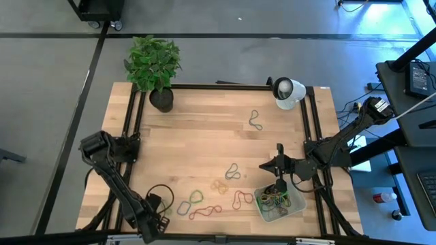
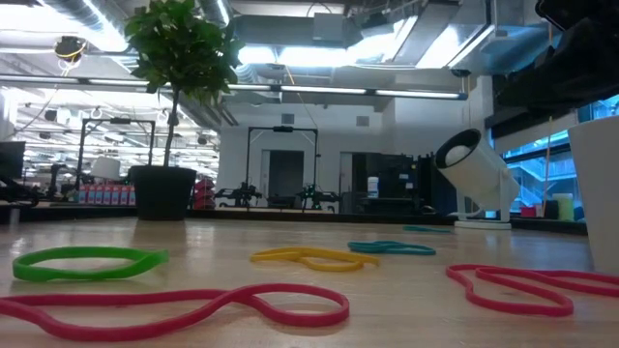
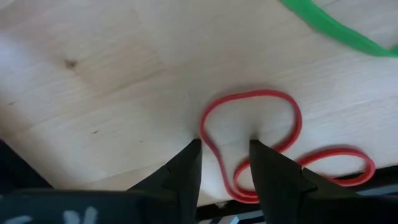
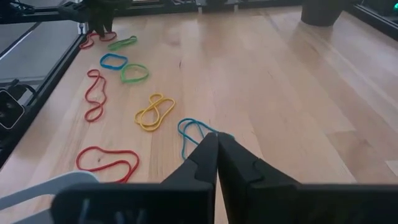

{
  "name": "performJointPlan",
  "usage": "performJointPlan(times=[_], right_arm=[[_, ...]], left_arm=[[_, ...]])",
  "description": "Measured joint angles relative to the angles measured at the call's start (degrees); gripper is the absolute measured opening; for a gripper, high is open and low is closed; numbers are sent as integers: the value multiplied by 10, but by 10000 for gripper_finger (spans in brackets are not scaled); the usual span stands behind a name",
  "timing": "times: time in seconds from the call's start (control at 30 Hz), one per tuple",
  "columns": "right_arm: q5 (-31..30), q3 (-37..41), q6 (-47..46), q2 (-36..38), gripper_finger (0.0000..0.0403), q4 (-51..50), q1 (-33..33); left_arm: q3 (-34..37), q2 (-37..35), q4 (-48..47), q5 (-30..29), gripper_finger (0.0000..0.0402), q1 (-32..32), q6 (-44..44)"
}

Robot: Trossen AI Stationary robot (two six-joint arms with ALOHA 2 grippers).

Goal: Pick and place rubber bands into bin
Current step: Put the red rubber band into the white bin

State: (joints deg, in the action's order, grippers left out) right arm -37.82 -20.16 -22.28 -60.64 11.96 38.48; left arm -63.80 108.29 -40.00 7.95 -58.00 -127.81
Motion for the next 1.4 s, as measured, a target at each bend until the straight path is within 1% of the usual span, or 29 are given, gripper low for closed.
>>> performJointPlan(times=[0.07, 0.13, 0.27, 0.3, 0.37, 0.43, 0.53, 0.6, 0.67, 0.83, 1.03, 1.17, 1.23, 1.3, 1.4], right_arm=[[0, 0, 0, 0, 15, -1, 0], [0, 0, -1, 0, 15, -1, 0], [0, 0, 1, 0, 15, -1, 0], [0, 0, 1, 0, 15, -1, 0], [0, 0, 1, 0, 15, -2, 0], [0, 0, 1, 0, 15, -2, 0], [0, 0, 1, 0, 15, -2, 0], [0, 0, 1, 0, 15, -3, 0], [0, 0, 3, 0, 15, -4, 0], [0, 0, 3, 0, 15, -5, 0], [0, 0, 5, 0, 15, -5, 0], [0, 0, 15, 0, 15, -5, 0], [0, 0, 19, 0, 15, -5, 0], [-10, 0, 30, 0, 15, -5, 0], [-71, 0, 49, 0, 15, 0, 0]], left_arm=[[0, 4, 2, 0, 120, 0, 2], [0, 6, 4, 1, 98, 4, 9], [1, 4, 6, 8, 23, 7, 33], [2, 1, 6, 8, 12, 7, 37], [-2, -7, 2, 6, 5, 9, 45], [-17, -9, -32, 1, 2, 10, 45], [-48, -15, -112, -36, 1, 18, 49], [-72, -19, -133, -65, 1, 26, 60], [-92, -21, -158, -92, 1, 39, 90], [-137, -21, -171, -173, 1, 93, 214], [-197, -21, -169, -241, 1, 181, 418], [-241, -21, -152, -292, 1, 239, 563], [-258, -21, -111, -301, 1, 265, 647], [-269, -22, -49, -301, 1, 293, 730], [-277, -20, 59, -285, 1, 326, 846]])
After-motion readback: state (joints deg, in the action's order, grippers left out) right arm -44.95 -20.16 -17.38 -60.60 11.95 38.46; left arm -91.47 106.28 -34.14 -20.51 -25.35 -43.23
